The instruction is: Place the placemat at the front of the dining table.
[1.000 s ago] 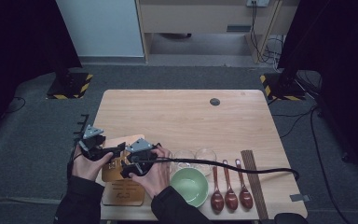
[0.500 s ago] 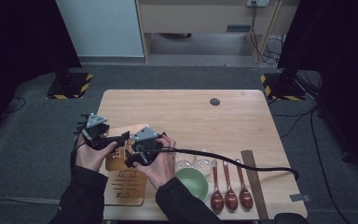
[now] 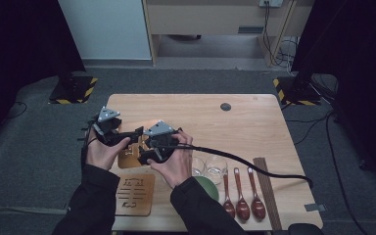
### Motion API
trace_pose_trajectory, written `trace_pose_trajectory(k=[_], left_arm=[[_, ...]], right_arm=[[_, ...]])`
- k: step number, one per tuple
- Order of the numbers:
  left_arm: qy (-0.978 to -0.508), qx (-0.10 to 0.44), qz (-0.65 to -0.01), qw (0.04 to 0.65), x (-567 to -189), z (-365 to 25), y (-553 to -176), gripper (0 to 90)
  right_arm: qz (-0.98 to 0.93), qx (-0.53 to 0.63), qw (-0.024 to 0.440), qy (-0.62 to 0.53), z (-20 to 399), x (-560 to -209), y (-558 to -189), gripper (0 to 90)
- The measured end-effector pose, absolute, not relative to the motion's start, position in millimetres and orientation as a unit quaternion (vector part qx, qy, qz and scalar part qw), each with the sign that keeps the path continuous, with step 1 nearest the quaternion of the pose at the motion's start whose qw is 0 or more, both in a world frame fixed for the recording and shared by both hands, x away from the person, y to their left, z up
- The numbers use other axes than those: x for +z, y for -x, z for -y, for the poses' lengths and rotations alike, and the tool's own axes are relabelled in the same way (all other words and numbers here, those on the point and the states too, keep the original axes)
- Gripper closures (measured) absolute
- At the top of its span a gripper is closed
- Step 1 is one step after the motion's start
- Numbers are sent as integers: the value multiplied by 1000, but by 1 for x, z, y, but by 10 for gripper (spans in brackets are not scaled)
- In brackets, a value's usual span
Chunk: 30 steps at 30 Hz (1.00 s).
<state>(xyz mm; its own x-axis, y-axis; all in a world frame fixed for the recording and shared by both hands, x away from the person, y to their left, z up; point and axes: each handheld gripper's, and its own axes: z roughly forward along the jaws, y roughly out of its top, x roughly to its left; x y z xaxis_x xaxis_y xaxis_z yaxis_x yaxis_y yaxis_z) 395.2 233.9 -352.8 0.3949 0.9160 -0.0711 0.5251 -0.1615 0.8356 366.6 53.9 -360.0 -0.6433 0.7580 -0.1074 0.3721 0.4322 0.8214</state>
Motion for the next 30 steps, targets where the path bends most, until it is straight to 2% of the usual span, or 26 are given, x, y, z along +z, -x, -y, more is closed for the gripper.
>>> trace_pose_trajectory(k=[30], left_arm=[[-732,245,-462,436,-314,-173,-441,147]], right_arm=[[-796,383,299,-361,-3,-323,-399,84]])
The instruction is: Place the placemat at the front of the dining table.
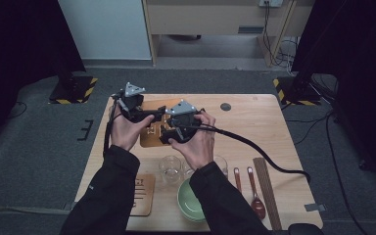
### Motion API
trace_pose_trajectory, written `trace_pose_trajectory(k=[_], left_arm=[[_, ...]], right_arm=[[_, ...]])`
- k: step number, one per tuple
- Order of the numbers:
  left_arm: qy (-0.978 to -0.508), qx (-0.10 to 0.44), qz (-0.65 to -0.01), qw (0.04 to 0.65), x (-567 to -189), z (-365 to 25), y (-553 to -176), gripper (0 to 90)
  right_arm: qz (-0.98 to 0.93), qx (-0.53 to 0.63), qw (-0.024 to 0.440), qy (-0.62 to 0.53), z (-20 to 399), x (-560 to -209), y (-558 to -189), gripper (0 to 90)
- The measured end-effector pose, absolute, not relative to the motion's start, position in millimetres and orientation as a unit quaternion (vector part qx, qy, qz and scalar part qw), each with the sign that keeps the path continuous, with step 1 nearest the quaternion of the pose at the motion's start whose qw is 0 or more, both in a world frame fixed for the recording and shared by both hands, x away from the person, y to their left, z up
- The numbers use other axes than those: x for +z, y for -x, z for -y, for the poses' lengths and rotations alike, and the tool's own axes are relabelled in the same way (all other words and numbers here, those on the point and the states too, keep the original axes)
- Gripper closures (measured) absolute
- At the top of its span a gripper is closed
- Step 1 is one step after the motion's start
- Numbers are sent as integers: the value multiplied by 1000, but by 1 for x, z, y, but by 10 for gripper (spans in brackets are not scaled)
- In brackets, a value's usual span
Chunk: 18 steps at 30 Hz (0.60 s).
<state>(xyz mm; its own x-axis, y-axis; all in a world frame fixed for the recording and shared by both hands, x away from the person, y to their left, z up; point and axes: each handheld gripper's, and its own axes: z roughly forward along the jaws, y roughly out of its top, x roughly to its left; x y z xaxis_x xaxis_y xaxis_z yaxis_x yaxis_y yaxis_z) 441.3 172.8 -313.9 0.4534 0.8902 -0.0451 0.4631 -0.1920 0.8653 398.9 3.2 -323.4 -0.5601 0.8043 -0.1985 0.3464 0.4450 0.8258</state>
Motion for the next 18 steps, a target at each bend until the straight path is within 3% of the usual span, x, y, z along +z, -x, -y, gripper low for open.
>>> trace_pose_trajectory(k=[18], left_arm=[[-735,240,-457,439,-311,-139,-463,147]], right_arm=[[-783,402,302,-367,34,-320,-417,92]])
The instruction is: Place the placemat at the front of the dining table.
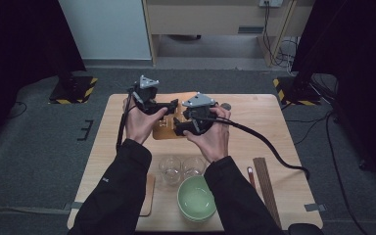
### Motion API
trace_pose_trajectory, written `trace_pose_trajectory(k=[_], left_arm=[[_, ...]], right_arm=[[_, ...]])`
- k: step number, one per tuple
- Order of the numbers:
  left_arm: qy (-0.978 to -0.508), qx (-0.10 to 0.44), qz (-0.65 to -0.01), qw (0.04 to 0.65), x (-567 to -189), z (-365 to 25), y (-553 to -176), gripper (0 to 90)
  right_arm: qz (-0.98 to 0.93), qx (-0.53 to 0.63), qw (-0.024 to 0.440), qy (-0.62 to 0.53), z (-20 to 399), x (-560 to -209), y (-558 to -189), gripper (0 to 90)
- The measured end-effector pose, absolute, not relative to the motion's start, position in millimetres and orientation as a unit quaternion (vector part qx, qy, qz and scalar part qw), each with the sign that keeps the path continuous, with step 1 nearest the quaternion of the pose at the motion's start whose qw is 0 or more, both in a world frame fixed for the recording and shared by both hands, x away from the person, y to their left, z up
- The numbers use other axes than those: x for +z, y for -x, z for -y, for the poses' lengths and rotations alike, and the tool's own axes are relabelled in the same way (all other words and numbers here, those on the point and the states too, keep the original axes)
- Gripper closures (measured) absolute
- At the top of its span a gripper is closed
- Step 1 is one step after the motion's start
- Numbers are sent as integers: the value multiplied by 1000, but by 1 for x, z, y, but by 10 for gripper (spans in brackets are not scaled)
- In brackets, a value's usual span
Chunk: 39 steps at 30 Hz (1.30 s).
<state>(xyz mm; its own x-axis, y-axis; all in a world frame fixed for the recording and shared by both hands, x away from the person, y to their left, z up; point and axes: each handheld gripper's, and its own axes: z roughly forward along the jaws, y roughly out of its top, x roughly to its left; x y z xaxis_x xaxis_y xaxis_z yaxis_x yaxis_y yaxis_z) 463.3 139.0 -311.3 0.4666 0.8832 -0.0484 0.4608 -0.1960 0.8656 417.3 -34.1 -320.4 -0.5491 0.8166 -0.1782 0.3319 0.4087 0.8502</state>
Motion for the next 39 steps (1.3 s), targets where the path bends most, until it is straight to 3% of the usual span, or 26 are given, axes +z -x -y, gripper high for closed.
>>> trace_pose_trajectory(k=[15,39], left_arm=[[-752,246,-455,408,-333,-101,-492,147],[-778,214,-476,350,-397,-79,-538,147]], right_arm=[[-783,395,286,-386,65,-347,-446,92],[-792,379,244,-412,82,-416,-489,93]])
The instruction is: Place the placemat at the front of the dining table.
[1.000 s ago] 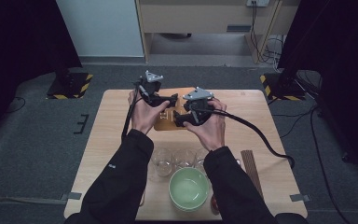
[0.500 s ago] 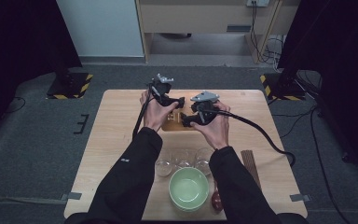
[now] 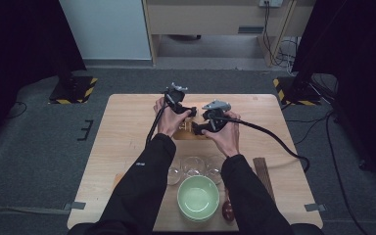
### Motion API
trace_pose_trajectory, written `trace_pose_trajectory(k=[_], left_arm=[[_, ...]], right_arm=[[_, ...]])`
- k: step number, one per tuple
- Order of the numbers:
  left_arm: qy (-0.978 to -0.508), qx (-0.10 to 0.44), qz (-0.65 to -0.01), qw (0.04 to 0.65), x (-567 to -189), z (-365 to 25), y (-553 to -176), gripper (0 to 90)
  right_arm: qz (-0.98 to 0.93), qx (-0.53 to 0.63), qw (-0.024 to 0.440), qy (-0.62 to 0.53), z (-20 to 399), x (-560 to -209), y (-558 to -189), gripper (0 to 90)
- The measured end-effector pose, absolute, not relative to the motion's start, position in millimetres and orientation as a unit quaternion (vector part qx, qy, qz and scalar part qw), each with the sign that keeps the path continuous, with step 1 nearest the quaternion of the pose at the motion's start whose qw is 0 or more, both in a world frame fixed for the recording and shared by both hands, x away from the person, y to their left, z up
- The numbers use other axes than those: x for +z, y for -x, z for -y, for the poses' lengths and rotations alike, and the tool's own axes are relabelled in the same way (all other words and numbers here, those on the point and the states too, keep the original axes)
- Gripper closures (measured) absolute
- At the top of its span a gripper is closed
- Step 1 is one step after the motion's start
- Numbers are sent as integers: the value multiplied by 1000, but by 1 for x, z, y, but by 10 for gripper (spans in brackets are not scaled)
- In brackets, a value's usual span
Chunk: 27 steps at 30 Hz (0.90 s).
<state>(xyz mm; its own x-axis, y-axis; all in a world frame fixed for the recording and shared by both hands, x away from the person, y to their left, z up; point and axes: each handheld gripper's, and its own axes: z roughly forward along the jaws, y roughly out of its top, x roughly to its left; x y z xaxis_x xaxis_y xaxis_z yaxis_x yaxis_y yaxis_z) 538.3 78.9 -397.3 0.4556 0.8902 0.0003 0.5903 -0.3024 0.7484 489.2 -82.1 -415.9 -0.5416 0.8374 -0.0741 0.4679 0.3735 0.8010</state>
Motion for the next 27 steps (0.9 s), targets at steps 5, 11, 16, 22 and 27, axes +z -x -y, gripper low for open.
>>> trace_pose_trajectory(k=[5,11,16,22,27], left_arm=[[-780,196,-483,347,-423,-78,-546,147],[-782,179,-493,337,-449,-76,-549,147],[-790,171,-495,318,-461,-74,-553,147],[-793,169,-498,307,-473,-71,-557,147],[-796,162,-503,296,-482,-71,-560,147]], right_arm=[[-799,366,231,-417,84,-435,-497,93],[-808,347,214,-425,84,-459,-501,93],[-812,337,196,-434,84,-473,-504,93],[-817,323,184,-441,83,-484,-510,93],[-821,313,171,-445,82,-493,-515,93]])
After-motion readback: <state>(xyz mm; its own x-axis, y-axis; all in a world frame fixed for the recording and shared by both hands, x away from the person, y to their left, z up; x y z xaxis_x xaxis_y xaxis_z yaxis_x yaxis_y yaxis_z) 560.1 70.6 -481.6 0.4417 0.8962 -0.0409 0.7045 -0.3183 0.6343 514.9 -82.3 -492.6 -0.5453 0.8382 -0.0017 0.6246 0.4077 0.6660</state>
